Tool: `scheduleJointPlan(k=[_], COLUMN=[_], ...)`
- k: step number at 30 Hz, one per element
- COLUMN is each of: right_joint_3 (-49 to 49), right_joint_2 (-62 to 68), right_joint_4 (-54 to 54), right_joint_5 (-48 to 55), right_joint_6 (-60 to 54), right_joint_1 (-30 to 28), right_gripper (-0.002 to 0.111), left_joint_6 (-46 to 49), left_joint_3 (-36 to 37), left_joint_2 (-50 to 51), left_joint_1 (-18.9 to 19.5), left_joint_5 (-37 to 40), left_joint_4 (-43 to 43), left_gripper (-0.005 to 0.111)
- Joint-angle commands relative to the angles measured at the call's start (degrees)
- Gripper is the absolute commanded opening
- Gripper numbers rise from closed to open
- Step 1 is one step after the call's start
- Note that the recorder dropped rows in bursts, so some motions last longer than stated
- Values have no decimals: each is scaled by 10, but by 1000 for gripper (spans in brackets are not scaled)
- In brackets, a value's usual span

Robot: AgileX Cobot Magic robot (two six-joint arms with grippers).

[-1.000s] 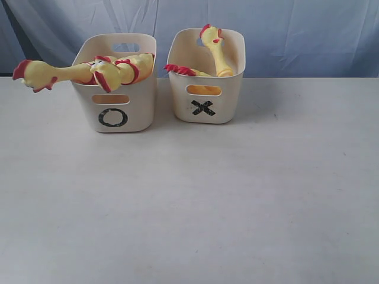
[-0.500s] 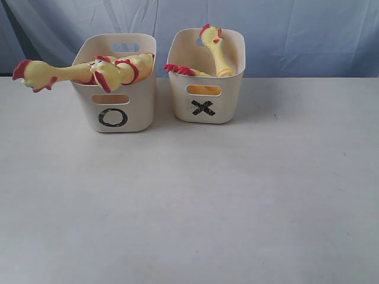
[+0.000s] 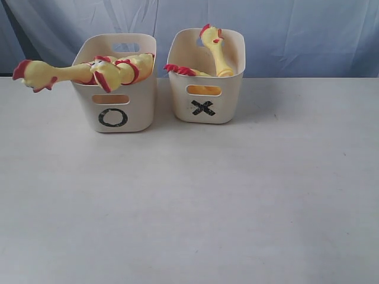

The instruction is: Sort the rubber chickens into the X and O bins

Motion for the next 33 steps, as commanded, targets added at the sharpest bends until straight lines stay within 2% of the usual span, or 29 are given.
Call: scheduleJointPlan(k=[1,9,11,12,14,15,17,21,27,33], right_joint_3=[3,3,3,3,3,3,3,18,118,131], right_joint_2=[-3,-3,-3,-3,-3,-3,-3,-3,-3,-3], right_joint_4=[0,-9,-75,-115,-195,-235,-300,-395,-402,-407], right_joint_5=[1,0,-6,-11,-18,-24,-29,-36,-69,-49], right_joint_6=[-1,-1,-1,-1,-1,-1,-1,-1,-1,-1], right_joint_1=[-2,-2,-2,-2,-3,-3,-3,-3,-3,-3], right_gripper=[-1,-1,-1,-1,-1,-1,-1,-1,-1,-1], left_joint_6=[1,1,1,1,1,1,1,1,1,1], left_joint_3=[1,1,13,24,65,97,145,219,320,321], left_joint_2=[-5,-5,-5,-5,-5,-5,-5,-5,-5,-5], left_joint_1=[1,1,1,1,1,1,1,1,1,1], left_joint_5=[0,1,-28,-77,-249,-396,-523,-513,-517,-493], left_joint_4=[2,2,6,5,26,59,112,126,127,127], left_gripper=[0,0,0,0,0,0,0,0,0,0])
